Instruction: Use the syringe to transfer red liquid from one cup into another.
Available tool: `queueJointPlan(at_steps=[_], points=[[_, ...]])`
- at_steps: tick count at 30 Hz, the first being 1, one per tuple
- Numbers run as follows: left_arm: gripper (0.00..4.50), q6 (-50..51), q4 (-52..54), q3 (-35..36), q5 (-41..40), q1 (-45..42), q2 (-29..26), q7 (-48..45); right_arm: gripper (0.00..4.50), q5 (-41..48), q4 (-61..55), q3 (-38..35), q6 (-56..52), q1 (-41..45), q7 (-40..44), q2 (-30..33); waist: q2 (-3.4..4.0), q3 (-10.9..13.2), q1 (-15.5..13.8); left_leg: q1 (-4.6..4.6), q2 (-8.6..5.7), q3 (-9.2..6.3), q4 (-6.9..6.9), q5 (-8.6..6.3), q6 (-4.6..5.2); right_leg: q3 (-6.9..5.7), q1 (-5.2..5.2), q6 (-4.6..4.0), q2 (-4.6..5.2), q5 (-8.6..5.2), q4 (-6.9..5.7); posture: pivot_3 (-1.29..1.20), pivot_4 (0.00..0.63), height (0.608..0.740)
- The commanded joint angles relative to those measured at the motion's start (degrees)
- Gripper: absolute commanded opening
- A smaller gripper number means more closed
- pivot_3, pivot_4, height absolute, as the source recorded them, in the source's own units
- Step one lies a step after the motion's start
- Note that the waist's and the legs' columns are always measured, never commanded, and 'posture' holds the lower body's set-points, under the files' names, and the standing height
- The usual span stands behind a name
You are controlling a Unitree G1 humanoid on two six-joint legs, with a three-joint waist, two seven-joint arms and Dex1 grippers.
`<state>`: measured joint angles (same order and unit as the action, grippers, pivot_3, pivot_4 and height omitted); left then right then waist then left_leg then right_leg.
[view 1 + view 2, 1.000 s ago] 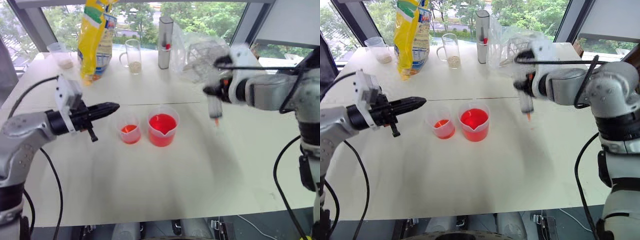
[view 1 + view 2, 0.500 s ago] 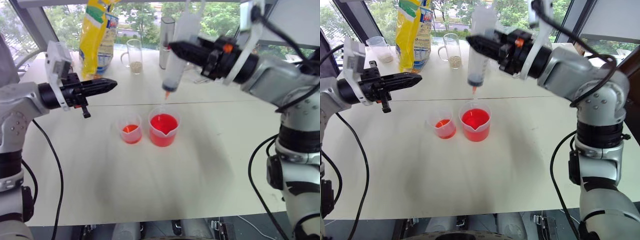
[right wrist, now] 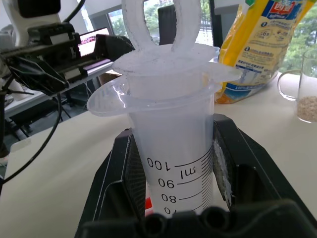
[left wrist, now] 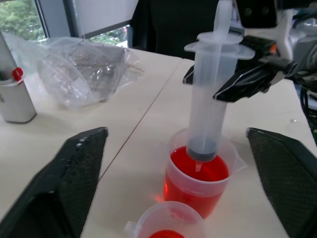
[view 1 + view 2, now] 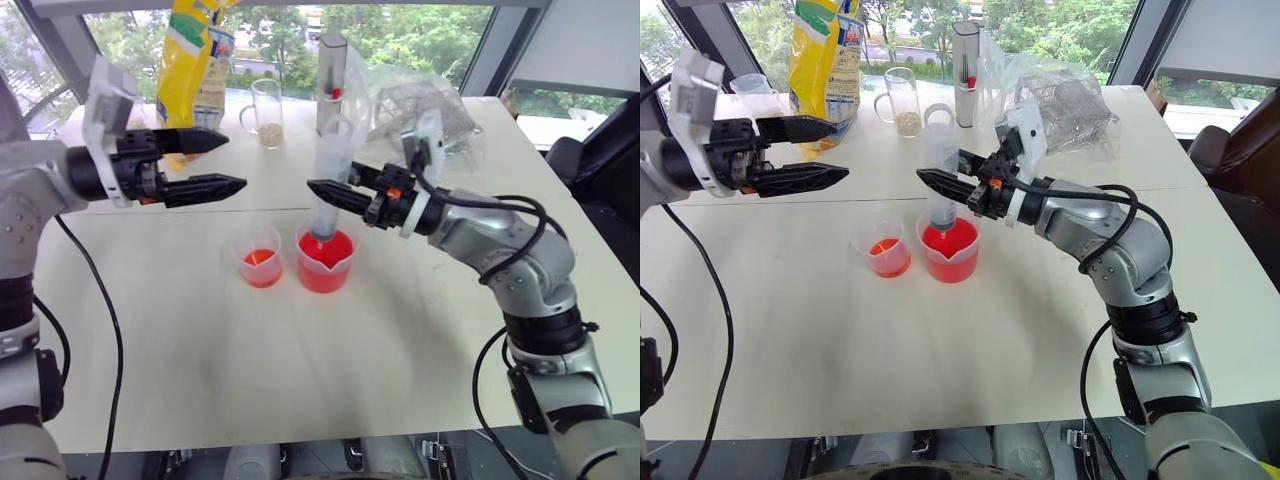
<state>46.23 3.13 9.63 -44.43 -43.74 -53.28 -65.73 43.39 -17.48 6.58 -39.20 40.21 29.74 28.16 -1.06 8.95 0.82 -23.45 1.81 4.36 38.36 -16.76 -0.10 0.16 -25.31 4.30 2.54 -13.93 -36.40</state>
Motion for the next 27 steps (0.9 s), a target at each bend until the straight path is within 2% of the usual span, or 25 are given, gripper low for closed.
queueJointPlan(at_steps=[1, 7, 13, 26, 27], points=[[4.45, 0.2, 0.4, -0.1, -0.8, -3.6, 1.3, 0.1, 1.46, -2.7, -1.3, -0.1, 2.1, -0.3, 2.0, -0.7, 0.00, 0.0, -0.2, 0.00, 0.00, 0.00, 0.02, 0.00, 0.00, 0.00, 0.00, 0.00, 0.00, 0.00, -0.01, 0.00, 0.150, 0.740], [4.45, 0.0, -2.0, -3.5, 0.6, -9.8, 10.1, 3.8, 1.46, -7.2, -1.0, 1.6, 2.9, -1.6, 5.2, -0.6, -0.01, 0.0, -0.1, -0.04, 0.00, -0.03, 0.57, -0.06, 0.11, -0.03, 0.14, 0.01, -0.01, -0.01, -0.28, 0.00, 0.150, 0.740], [4.45, -1.6, -2.5, -6.7, 2.5, -11.2, 14.2, 3.4, 1.46, -10.3, -0.2, 2.1, 3.4, -2.6, 6.6, -1.2, -0.02, 0.0, 0.2, 0.11, -0.03, 0.04, 0.83, -0.06, 0.11, 0.21, 0.12, 0.02, -0.04, 0.00, -0.73, 0.00, 0.150, 0.740], [4.45, -1.9, -1.8, -8.5, 4.9, -11.0, 15.5, 2.3, 1.46, -14.6, 3.4, 1.8, 3.4, -1.9, 7.4, -3.8, -0.02, 0.0, 0.0, 0.11, -0.02, 0.03, 0.83, -0.03, 0.06, 0.31, 0.08, 0.01, -0.11, -0.01, -0.82, 0.00, 0.150, 0.740], [4.22, -1.7, -1.6, -8.5, 4.8, -10.8, 15.5, 2.2, 1.46, -14.7, 3.4, 1.8, 3.2, -2.0, 7.5, -3.9, -0.02, 0.0, 0.0, 0.11, -0.02, 0.03, 0.83, -0.03, 0.06, 0.31, 0.08, 0.01, -0.11, -0.01, -0.82, 0.00, 0.150, 0.740]])
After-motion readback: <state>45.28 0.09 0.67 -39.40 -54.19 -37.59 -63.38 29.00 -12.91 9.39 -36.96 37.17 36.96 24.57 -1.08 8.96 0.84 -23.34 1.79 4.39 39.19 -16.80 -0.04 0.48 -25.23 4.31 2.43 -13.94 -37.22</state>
